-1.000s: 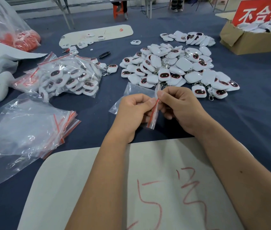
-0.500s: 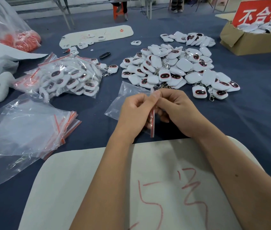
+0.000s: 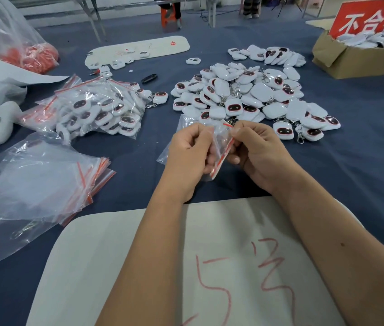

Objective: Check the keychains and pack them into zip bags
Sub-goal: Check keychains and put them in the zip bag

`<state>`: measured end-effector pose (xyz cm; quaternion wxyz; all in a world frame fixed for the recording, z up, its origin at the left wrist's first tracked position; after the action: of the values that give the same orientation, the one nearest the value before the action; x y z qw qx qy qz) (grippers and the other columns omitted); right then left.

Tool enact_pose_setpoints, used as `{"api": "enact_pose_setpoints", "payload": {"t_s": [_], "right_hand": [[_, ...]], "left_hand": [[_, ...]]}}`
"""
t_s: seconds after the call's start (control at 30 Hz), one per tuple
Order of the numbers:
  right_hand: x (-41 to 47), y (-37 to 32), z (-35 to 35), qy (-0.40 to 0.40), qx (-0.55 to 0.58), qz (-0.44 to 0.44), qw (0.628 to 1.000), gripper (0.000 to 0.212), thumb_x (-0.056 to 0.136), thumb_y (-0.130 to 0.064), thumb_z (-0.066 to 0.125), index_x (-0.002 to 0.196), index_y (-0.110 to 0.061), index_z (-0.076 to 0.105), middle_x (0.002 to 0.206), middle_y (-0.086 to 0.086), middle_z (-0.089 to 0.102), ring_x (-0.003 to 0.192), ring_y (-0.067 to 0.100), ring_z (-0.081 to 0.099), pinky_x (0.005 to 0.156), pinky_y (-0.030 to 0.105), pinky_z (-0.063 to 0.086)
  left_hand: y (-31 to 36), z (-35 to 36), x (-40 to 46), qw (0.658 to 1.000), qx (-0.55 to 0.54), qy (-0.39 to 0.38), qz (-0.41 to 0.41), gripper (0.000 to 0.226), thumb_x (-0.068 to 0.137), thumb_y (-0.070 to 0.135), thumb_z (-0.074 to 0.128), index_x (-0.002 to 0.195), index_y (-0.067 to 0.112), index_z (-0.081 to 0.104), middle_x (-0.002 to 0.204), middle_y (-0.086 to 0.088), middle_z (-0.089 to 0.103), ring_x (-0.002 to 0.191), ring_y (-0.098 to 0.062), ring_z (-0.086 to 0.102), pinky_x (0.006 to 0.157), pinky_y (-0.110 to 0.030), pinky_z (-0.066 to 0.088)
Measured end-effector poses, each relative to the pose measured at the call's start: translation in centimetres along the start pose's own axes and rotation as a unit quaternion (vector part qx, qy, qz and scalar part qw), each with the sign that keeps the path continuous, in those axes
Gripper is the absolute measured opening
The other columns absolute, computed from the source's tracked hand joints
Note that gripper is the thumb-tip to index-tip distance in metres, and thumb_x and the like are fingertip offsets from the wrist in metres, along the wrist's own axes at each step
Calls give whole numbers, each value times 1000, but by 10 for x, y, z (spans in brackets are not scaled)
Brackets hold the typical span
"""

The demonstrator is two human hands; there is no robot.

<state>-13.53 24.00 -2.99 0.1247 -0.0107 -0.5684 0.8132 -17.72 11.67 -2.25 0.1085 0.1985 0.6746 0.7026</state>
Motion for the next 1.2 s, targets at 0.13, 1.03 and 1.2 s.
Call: {"api": "enact_pose_setpoints", "payload": {"t_s": [0.13, 1.03, 1.2], "right_hand": [[-1, -1, -16, 95, -162, -23, 982, 11, 75, -8, 60, 68, -7, 51, 58, 12, 47, 45, 19, 43, 46, 29, 38], [-11, -15, 18, 59, -462, -127, 876, 13, 85, -8, 75, 89, -14, 65, 69, 6, 64, 59, 20, 59, 64, 37, 53], [-12, -20, 5, 102, -358, -136, 918, 7, 95, -8, 70, 92, -12, 65, 69, 18, 63, 60, 42, 61, 55, 42, 54]], "left_hand": [[16, -19, -2, 983, 136, 88, 87, 35, 96, 11, 59, 64, 5, 46, 56, -1, 46, 54, -12, 39, 52, -26, 37], [40, -42, -25, 911, 245, 294, 157, 33, 82, 6, 66, 60, 8, 41, 52, 0, 40, 54, -14, 35, 52, -23, 31], [26, -27, -12, 942, 231, 211, 122, 36, 85, 17, 74, 62, 13, 46, 54, 5, 46, 52, -10, 42, 54, -19, 34]]}}
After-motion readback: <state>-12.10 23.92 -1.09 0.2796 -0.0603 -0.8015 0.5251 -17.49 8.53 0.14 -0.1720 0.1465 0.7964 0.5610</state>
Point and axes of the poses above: each hand's wrist, its own x-axis towards the middle knuckle, its own z-axis out of the palm, y = z × x, the point moved 10 cm from there along x, towards the middle knuckle
